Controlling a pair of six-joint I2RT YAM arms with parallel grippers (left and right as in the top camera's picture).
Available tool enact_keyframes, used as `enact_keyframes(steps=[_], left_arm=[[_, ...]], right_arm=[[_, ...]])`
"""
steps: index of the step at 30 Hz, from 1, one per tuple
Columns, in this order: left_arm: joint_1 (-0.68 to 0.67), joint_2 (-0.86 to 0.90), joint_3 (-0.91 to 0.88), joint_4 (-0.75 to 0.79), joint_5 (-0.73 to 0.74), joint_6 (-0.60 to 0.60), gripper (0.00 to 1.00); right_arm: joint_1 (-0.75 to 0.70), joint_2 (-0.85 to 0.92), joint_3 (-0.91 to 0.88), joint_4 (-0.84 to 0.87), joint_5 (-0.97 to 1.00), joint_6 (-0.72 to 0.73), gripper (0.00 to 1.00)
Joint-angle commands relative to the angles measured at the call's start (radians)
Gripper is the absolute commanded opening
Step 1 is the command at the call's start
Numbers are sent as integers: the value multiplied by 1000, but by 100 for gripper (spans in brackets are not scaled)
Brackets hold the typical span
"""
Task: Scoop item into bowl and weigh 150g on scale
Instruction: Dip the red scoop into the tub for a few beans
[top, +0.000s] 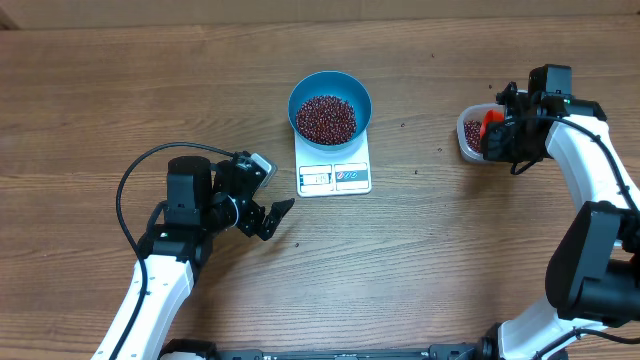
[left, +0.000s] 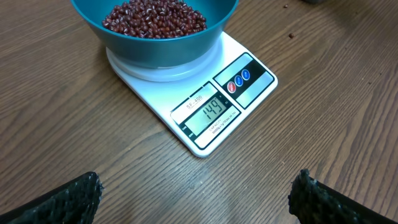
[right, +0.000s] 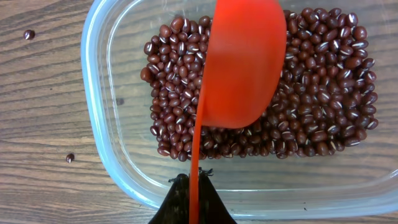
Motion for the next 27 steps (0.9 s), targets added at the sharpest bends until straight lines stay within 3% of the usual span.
enact_keyframes(steps=[1, 14, 27], left_arm=[[-7, 3, 3, 3, 8, -10, 100], [-7, 3, 3, 3, 8, -10, 100], [-7, 3, 3, 3, 8, -10, 100]], right_arm=[[-1, 34, -6, -10, -1, 2, 4], [5, 34, -6, -58, -85, -85, 4], [5, 34, 13, -60, -114, -85, 4]])
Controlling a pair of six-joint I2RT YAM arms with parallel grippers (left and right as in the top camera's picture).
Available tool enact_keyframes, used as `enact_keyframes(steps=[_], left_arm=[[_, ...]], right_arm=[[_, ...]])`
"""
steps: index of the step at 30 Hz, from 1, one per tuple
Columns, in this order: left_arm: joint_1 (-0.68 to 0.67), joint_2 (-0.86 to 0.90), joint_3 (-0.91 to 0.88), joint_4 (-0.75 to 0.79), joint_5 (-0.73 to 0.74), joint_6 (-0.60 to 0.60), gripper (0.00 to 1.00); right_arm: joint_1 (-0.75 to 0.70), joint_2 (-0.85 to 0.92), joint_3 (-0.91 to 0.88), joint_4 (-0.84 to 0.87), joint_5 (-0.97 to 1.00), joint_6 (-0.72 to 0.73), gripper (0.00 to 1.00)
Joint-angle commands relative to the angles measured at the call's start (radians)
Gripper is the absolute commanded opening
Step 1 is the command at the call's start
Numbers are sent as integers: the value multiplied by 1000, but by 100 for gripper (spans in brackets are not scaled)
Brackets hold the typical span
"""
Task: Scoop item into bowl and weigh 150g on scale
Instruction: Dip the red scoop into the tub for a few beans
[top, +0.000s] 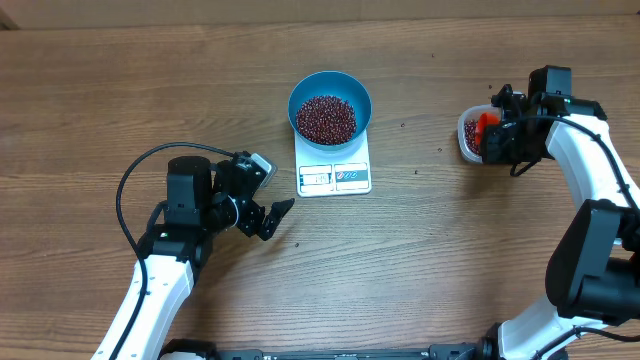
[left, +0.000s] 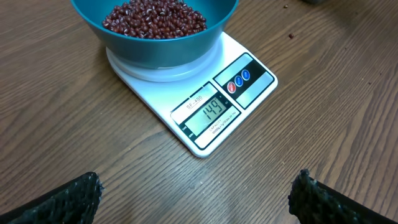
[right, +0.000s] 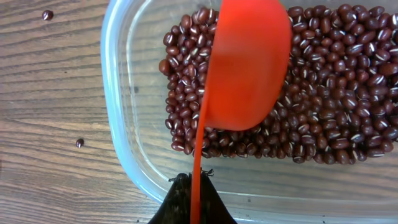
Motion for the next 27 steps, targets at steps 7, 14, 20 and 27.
enact_keyframes(steps=[7, 14, 20, 27], left_arm=[[-7, 3, 3, 3, 8, -11, 99], [-7, 3, 3, 3, 8, -11, 99], [-7, 3, 3, 3, 8, -11, 100], [-7, 3, 3, 3, 8, -11, 100]], right_arm=[[6, 25, 28, -39, -126, -11, 4], [3, 25, 33, -68, -151, -7, 4], [-20, 25, 93, -124, -180, -3, 4], [-79, 25, 172, -204, -180, 0, 4]])
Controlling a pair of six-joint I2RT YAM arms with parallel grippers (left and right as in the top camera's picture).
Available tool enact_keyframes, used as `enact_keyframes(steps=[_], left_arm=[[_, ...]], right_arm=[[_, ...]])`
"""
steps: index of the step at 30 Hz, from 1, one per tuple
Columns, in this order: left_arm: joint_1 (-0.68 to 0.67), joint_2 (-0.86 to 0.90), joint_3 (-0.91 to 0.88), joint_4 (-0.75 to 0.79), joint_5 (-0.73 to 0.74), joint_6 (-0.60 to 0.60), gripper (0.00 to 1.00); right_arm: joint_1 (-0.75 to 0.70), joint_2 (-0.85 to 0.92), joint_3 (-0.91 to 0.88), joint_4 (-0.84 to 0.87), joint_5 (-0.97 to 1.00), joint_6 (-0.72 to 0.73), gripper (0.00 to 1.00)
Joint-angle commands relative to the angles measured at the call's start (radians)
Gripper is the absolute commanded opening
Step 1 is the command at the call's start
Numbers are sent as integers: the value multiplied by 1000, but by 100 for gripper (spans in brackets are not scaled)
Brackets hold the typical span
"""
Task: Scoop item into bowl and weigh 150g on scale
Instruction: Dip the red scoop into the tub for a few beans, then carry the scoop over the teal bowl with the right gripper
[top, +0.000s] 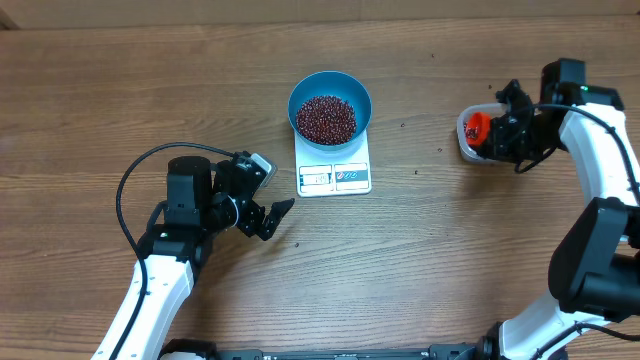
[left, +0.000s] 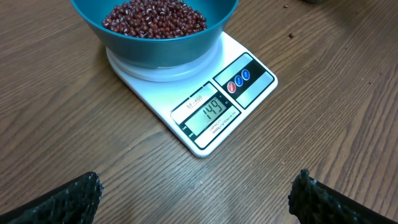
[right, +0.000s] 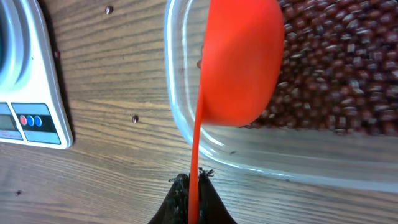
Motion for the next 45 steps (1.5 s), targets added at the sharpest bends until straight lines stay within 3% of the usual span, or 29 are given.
enact_keyframes(steps=[1, 5, 13, 24, 32, 45], left_arm=[[-7, 3, 3, 3, 8, -11, 100], [-7, 3, 3, 3, 8, -11, 100], [-7, 3, 3, 3, 8, -11, 100], [-7, 3, 3, 3, 8, -11, 100], [-7, 3, 3, 3, 8, -11, 99], [-7, 3, 3, 3, 8, -11, 99]], right_arm=[[-37, 4, 56, -24, -16, 3, 4], [-64, 4, 63, -41, -28, -2, 4], [-134, 4, 63, -88, -242, -115, 4], [-112, -58, 132, -146, -364, -140, 4], [95, -95, 134, -97, -370, -131, 4], [457, -95, 134, 140, -165, 98, 4]])
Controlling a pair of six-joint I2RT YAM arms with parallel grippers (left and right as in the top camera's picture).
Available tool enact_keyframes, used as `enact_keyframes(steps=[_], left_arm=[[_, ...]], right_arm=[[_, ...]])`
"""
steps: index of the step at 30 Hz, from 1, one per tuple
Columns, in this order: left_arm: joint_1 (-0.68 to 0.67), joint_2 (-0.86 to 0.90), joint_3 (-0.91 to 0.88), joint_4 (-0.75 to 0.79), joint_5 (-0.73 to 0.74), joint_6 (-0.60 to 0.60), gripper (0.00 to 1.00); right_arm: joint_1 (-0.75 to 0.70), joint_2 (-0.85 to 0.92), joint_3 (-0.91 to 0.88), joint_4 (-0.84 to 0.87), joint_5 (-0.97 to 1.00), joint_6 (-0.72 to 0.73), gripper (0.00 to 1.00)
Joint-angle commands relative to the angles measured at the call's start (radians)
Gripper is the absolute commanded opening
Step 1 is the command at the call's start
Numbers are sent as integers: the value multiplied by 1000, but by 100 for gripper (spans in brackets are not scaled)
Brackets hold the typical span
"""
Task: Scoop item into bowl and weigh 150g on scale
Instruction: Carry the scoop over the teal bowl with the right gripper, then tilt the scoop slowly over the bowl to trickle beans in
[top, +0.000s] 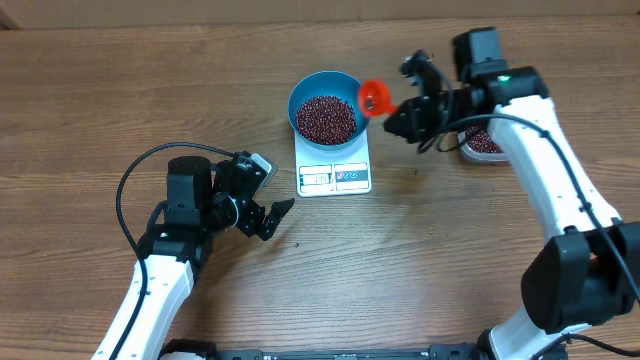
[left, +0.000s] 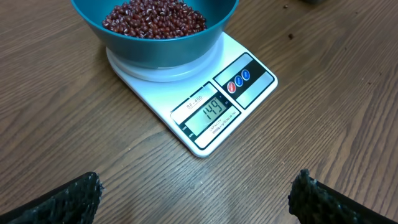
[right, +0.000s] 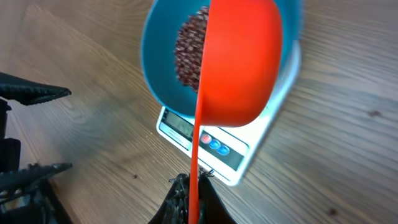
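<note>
A teal bowl of red beans stands on the white scale, whose display reads 149. My right gripper is shut on the thin handle of an orange scoop, which hangs at the bowl's right rim. From the right wrist the scoop shows its underside over the bowl, so its contents are hidden. My left gripper rests open on the table, left of the scale's front, with nothing between its fingers.
A clear tub of beans sits at the right, partly under my right arm. A few stray beans lie on the wood between scale and tub. The left arm's black cable loops over the table.
My right gripper has carried the orange scoop from the left edge of the bean tub over to the right rim of the bowl on the scale. The left gripper and the 149 reading are unchanged.
At first the scoop sat low in the tub's beans, held by my right gripper. It then stood slightly further left in the tub, then at the tub's left wall, and now hangs by the bowl. The scale has read 149 throughout, with the left arm still.
</note>
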Motion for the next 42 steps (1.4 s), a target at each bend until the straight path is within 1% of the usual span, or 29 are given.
enact_keyframes(steps=[1, 9, 14, 21, 28, 34, 41, 42], left_arm=[[-7, 3, 3, 3, 8, -11, 100], [-7, 3, 3, 3, 8, -11, 100], [-7, 3, 3, 3, 8, -11, 99], [-7, 3, 3, 3, 8, -11, 100], [-7, 3, 3, 3, 8, -11, 100], [-7, 3, 3, 3, 8, -11, 100], [-7, 3, 3, 3, 8, -11, 100], [-7, 3, 3, 3, 8, -11, 100]], right_arm=[[61, -34, 28, 31, 99, 79, 4], [177, -34, 28, 97, 231, 131, 4], [211, -34, 28, 136, 237, 131, 4], [212, -34, 27, 156, 242, 131, 4], [212, -33, 27, 176, 310, 127, 4], [212, -32, 27, 204, 332, 118, 4], [212, -32, 27, 202, 358, 35, 4], [212, -32, 27, 199, 361, 5, 4]])
